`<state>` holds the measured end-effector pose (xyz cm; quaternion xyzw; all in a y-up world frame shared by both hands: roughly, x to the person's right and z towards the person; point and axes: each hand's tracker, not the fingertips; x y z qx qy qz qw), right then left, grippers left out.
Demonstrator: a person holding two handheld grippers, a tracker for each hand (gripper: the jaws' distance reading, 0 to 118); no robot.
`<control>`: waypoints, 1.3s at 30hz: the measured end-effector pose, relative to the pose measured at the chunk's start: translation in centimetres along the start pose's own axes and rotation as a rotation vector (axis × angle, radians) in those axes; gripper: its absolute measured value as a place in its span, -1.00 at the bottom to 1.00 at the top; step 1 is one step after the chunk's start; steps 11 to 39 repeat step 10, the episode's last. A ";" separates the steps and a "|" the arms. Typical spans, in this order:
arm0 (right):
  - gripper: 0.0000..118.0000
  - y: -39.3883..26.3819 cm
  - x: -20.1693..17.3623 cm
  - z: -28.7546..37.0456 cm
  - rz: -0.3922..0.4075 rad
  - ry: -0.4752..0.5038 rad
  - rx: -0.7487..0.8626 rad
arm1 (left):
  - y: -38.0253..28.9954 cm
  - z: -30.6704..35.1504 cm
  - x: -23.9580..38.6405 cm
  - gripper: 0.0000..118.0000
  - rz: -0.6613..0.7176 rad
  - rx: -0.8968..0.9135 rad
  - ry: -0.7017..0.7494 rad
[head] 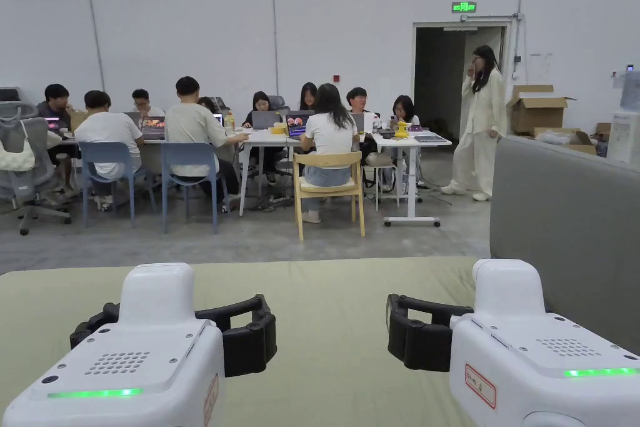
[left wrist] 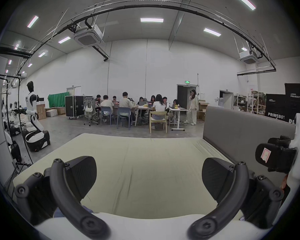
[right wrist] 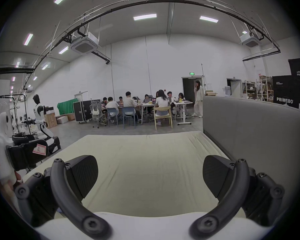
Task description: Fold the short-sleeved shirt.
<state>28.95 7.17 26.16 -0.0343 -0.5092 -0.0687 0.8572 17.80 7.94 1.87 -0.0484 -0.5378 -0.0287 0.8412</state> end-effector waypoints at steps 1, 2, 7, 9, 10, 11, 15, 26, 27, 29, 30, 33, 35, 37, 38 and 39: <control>1.00 0.0 0.0 0.0 0.000 0.004 -0.001 | 0.0 0.0 0.0 1.00 0.001 0.001 0.000; 1.00 0.0 -0.1 0.0 -0.002 0.007 -0.001 | 0.0 0.0 0.0 1.00 0.000 0.001 0.000; 1.00 -0.2 -0.4 -0.1 0.009 0.004 -0.005 | 0.0 0.0 0.1 1.00 -0.004 -0.002 -0.005; 1.00 -0.3 -0.4 -0.2 0.012 -0.001 -0.007 | -0.1 0.0 0.1 1.00 0.000 -0.010 -0.009; 1.00 -0.3 -0.4 -0.2 0.011 0.001 -0.009 | -0.1 0.0 0.0 1.00 0.011 -0.016 -0.021; 1.00 -0.3 -0.4 -0.2 0.011 0.001 -0.009 | -0.1 0.0 0.0 1.00 0.011 -0.016 -0.021; 1.00 -0.3 -0.4 -0.2 0.011 0.001 -0.009 | -0.1 0.0 0.0 1.00 0.011 -0.016 -0.021; 1.00 -0.3 -0.4 -0.2 0.011 0.001 -0.009 | -0.1 0.0 0.0 1.00 0.011 -0.016 -0.021; 1.00 -0.3 -0.4 -0.2 0.011 0.001 -0.009 | -0.1 0.0 0.0 1.00 0.011 -0.016 -0.021; 1.00 -0.3 -0.4 -0.2 0.011 0.001 -0.009 | -0.1 0.0 0.0 1.00 0.011 -0.016 -0.021; 1.00 -0.3 -0.4 -0.2 0.011 0.001 -0.009 | -0.1 0.0 0.0 1.00 0.011 -0.016 -0.021; 1.00 -0.3 -0.4 -0.2 0.011 0.001 -0.009 | -0.1 0.0 0.0 1.00 0.011 -0.016 -0.021; 1.00 -0.3 -0.4 -0.2 0.011 0.001 -0.009 | -0.1 0.0 0.0 1.00 0.011 -0.016 -0.021; 1.00 -0.3 -0.4 -0.2 0.011 0.001 -0.009 | -0.1 0.0 0.0 1.00 0.011 -0.016 -0.021; 1.00 -0.3 -0.4 -0.2 0.011 0.001 -0.009 | -0.1 0.0 0.0 1.00 0.011 -0.016 -0.021; 1.00 -0.3 -0.4 -0.2 0.011 0.001 -0.009 | -0.1 0.0 0.0 1.00 0.011 -0.016 -0.021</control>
